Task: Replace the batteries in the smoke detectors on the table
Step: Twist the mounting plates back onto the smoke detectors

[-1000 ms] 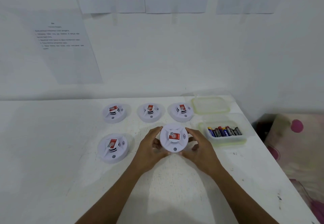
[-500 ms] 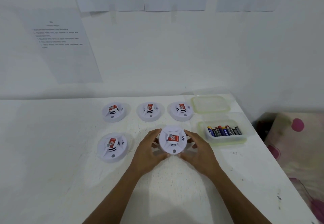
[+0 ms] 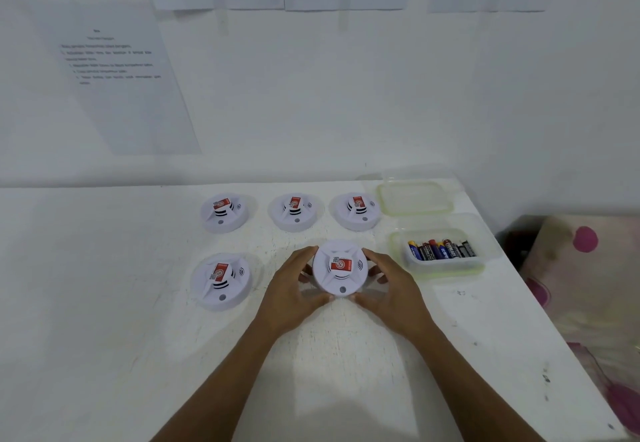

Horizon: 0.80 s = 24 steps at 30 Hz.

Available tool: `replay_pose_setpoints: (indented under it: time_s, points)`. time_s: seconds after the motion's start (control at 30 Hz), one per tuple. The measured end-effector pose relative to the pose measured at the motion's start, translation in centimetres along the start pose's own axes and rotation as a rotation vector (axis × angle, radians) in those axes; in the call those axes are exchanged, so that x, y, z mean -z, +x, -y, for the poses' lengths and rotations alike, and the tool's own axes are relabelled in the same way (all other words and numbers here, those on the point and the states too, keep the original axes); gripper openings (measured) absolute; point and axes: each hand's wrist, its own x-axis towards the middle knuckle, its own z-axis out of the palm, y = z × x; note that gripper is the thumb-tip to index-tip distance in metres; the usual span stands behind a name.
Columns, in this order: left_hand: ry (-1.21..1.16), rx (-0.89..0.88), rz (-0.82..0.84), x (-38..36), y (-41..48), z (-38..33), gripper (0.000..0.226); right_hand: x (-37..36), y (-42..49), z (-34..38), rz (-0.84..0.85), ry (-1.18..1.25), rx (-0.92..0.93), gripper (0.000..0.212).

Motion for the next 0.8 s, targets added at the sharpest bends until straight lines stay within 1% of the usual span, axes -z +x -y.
replay_pose_setpoints:
  time_s: [0.3, 0.8]
  points:
    - [-0.018, -0.020, -0.002, 0.13, -0.12, -0.46, 0.066, -0.02, -0.06, -0.03, -0.002, -0.010, 0.019, 0.071]
    - [-0.004, -0.001, 0.009, 0.04, -0.14, -0.22, 0.068, -0.10, -0.12, -0.15, -0.002, -0.028, 0.015, 0.071]
